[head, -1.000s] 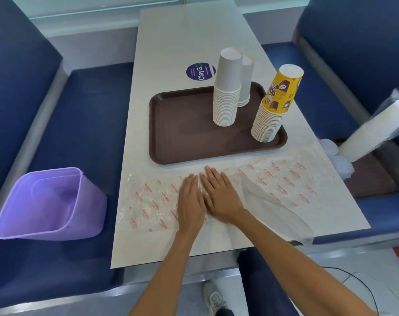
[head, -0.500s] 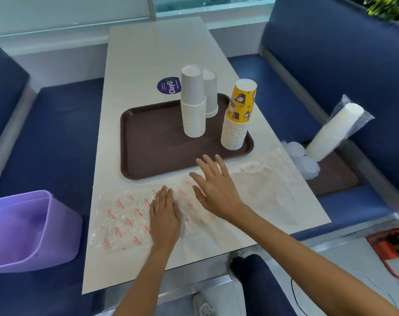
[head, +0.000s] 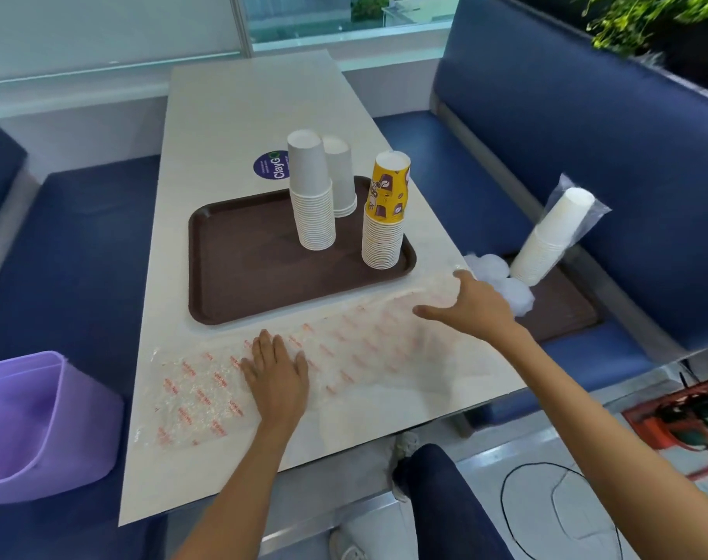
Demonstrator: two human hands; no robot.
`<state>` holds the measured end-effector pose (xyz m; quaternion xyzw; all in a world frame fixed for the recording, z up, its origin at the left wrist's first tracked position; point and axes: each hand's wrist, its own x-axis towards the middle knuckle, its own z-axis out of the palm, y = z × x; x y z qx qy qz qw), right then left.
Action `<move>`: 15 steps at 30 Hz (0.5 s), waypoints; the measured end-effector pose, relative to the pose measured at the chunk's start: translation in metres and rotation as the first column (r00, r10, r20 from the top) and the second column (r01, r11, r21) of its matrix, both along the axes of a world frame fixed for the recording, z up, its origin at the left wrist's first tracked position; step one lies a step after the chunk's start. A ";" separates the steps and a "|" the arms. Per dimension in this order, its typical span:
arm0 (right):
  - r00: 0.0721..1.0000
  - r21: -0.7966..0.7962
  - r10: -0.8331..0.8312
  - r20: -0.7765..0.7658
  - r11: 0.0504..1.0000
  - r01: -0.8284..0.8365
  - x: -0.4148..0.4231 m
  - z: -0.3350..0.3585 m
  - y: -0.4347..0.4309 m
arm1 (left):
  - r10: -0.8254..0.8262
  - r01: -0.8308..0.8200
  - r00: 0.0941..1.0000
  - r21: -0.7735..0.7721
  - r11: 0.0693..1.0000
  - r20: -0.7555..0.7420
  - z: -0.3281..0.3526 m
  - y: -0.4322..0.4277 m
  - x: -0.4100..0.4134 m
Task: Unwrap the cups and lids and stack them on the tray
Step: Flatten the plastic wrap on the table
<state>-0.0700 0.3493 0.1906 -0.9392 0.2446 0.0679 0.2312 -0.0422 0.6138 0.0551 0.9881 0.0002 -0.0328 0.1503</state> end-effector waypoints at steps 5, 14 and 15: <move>0.985 0.320 -0.164 0.054 0.937 0.138 0.001 -0.030 -0.015 | -0.003 0.008 0.998 -0.092 0.996 0.057 -0.002 -0.017 0.000; 0.947 -0.077 -0.082 0.310 0.991 0.112 0.014 -0.052 -0.009 | -0.059 0.072 0.990 -0.106 0.992 0.130 -0.011 -0.020 -0.007; 0.951 -0.116 -0.057 0.303 0.989 0.096 0.016 -0.051 -0.013 | -0.067 0.080 0.989 -0.101 0.992 0.129 -0.010 -0.020 -0.007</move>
